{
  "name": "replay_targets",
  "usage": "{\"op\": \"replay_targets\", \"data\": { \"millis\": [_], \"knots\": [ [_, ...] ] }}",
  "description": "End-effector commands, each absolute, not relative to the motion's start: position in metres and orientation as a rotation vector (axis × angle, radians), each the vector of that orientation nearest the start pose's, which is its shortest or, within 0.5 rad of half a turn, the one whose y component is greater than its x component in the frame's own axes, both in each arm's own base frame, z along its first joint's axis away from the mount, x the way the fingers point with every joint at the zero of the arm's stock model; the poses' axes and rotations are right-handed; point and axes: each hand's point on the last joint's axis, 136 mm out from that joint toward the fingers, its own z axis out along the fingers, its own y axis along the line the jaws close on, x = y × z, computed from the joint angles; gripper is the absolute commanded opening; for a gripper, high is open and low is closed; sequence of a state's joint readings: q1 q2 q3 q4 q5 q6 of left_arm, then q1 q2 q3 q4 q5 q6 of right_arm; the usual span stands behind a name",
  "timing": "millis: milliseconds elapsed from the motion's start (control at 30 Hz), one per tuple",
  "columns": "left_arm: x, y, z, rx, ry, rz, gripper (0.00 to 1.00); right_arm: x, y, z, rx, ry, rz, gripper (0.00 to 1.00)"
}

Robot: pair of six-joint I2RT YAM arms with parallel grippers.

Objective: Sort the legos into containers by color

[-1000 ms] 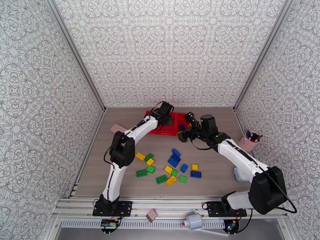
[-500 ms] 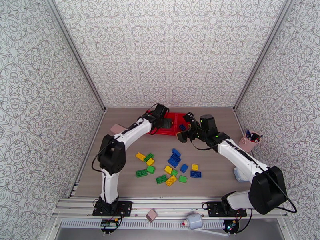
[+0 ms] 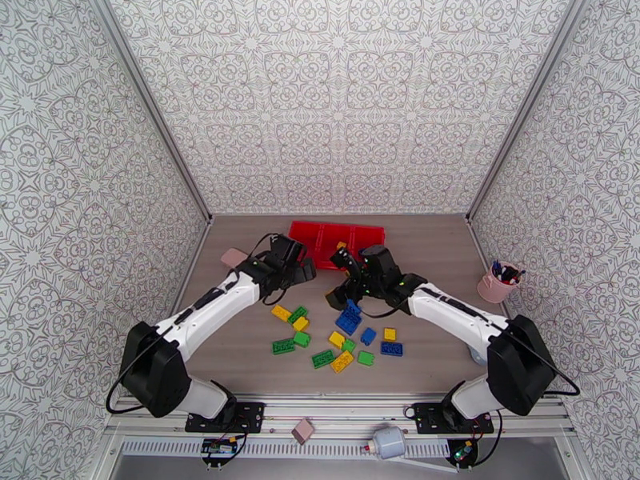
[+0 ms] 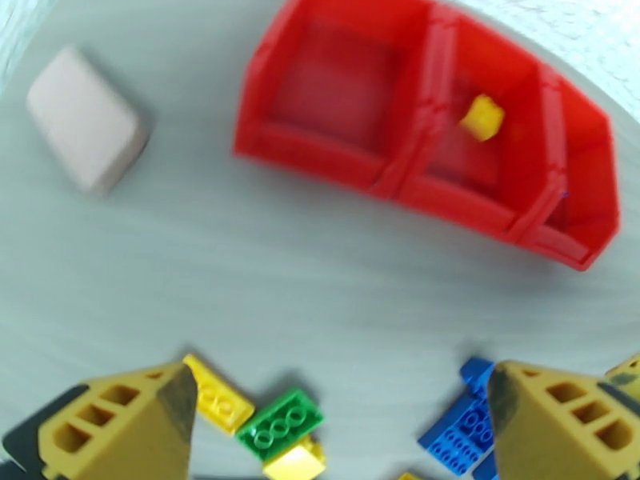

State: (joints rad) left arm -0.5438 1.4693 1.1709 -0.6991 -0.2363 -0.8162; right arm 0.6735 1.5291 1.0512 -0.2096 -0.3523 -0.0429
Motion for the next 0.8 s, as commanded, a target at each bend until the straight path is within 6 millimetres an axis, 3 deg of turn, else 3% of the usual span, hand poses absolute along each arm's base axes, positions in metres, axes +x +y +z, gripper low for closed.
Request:
{"op": "replay_targets", "data": {
  "millis": [0,167,267,500,767],
  "knots": [
    [0.310,-0.144,0.132,-0.729,2.593,-0.244,1.00,0.300,0.324,0.158,-0.965,2.131,0.746,1.00],
    [0.280,-0.150,0.094,-1.067,2.705,-0.332,1.00,0.300,0.322,0.152,-0.978,2.147,0.712,1.00],
    [0.272,-0.157,0.080,-1.160,2.755,-0.337,1.00,0.303,0.318,0.151,-0.990,2.152,0.664,1.00],
    [0.270,-0.175,0.057,-1.223,2.849,-0.355,1.00,0.308,0.306,0.147,-0.926,2.184,0.664,1.00],
    [0.284,-0.171,0.041,-1.182,2.872,-0.277,1.00,0.305,0.295,0.139,-0.899,2.206,0.634,1.00]
  ]
}}
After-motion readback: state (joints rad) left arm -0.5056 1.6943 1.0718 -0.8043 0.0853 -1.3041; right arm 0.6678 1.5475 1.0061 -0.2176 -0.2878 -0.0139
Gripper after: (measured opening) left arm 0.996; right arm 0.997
